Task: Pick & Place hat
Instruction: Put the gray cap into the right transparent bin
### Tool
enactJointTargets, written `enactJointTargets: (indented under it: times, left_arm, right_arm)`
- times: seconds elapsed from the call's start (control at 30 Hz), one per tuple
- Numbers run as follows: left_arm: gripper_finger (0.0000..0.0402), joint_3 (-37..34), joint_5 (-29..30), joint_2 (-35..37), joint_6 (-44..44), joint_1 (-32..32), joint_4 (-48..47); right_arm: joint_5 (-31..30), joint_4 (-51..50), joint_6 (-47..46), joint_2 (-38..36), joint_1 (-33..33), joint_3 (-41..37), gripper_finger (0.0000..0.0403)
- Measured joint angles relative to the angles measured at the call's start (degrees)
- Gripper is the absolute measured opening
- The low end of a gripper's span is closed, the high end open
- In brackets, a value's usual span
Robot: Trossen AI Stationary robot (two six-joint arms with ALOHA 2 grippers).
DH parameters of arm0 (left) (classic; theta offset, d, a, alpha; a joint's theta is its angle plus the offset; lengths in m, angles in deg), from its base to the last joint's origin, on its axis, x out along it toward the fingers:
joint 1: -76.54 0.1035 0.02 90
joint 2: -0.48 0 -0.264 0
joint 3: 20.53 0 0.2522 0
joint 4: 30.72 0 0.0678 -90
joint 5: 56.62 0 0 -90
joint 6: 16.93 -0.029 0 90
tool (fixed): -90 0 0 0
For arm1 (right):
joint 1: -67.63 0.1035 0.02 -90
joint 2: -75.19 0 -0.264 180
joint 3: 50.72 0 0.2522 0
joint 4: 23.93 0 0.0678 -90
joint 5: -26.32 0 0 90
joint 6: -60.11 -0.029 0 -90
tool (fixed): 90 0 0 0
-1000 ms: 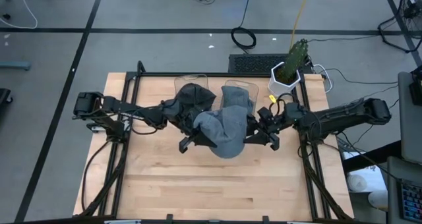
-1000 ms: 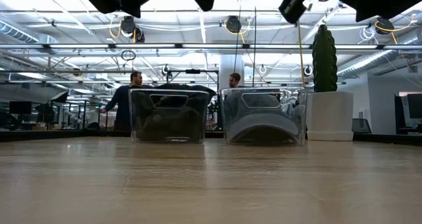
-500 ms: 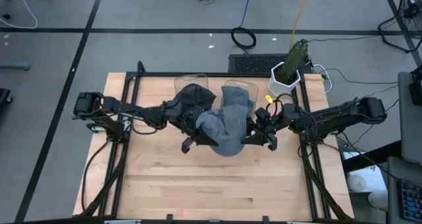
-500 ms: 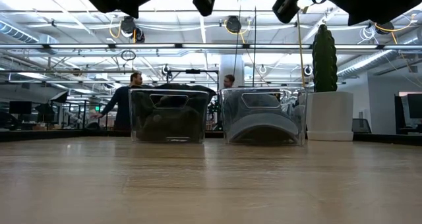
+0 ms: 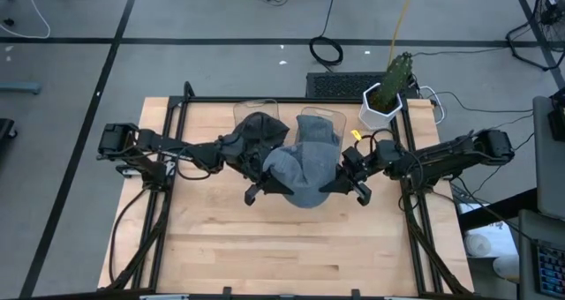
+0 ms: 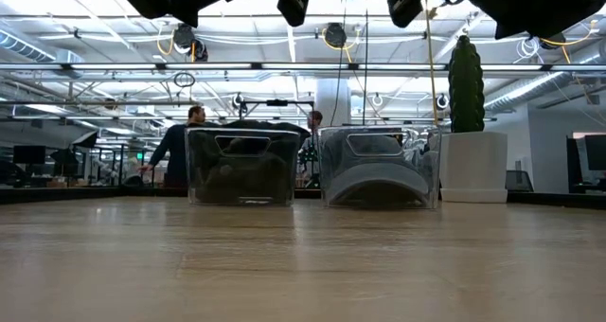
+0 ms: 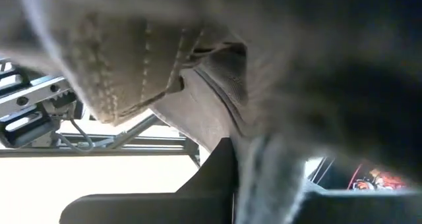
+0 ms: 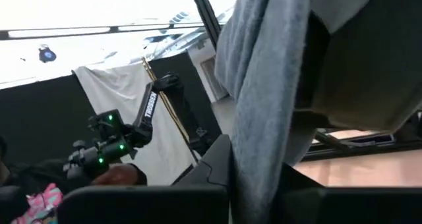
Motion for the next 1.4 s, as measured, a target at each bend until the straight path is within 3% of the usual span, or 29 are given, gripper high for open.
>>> enactJointTargets:
  times: [0.13,0.3,0.5,0.63,0.8,0.93,1.0,1.13,1.23,1.4]
  left_arm:
    - [0.0034,0.0,0.0,0.6,1.9,0.4,0.1]
    - [0.007,0.0,-6.9,6.0,11.8,3.7,-1.6]
    - [0.0079,-0.1,-8.8,14.3,9.8,5.7,-4.4]
    - [0.0076,0.1,-11.5,20.5,6.8,6.7,-8.1]
    - [0.0076,0.0,-10.4,27.4,0.1,7.8,-15.4]
    - [0.0076,0.1,-9.4,29.8,-2.9,7.0,-21.1]
    - [0.0076,0.0,-8.3,29.7,-4.2,6.6,-24.2]
    - [0.0076,0.0,-5.3,29.0,-5.8,6.2,-28.5]
    - [0.0076,0.0,-2.0,27.7,-6.1,6.2,-31.1]
    - [0.0076,0.0,-0.7,27.4,-6.4,6.2,-30.8]
  right_arm:
    - [-2.4,-0.4,1.8,-0.9,0.3,-0.1,0.0004]
    - [-7.1,-2.3,4.0,-4.3,0.7,0.1,0.0002]
    - [-9.9,-6.3,4.1,-7.5,1.3,0.1,0.0001]
    - [-17.4,-11.6,4.8,-10.0,2.6,-0.2,0.0001]
    - [-27.9,-21.6,6.5,-15.3,2.7,0.0,0.0001]
    - [-39.7,-30.4,6.5,-16.2,2.6,-0.1,0.0001]
    - [-42.7,-33.2,5.4,-15.2,2.6,-0.5,0.0]
    - [-43.4,-26.8,2.5,-11.6,2.7,-5.2,0.0]
    - [-47.8,-19.5,1.8,-8.7,3.0,-11.0,0.0]
    - [-49.1,0.3,3.1,-3.4,2.5,-20.1,0.0]
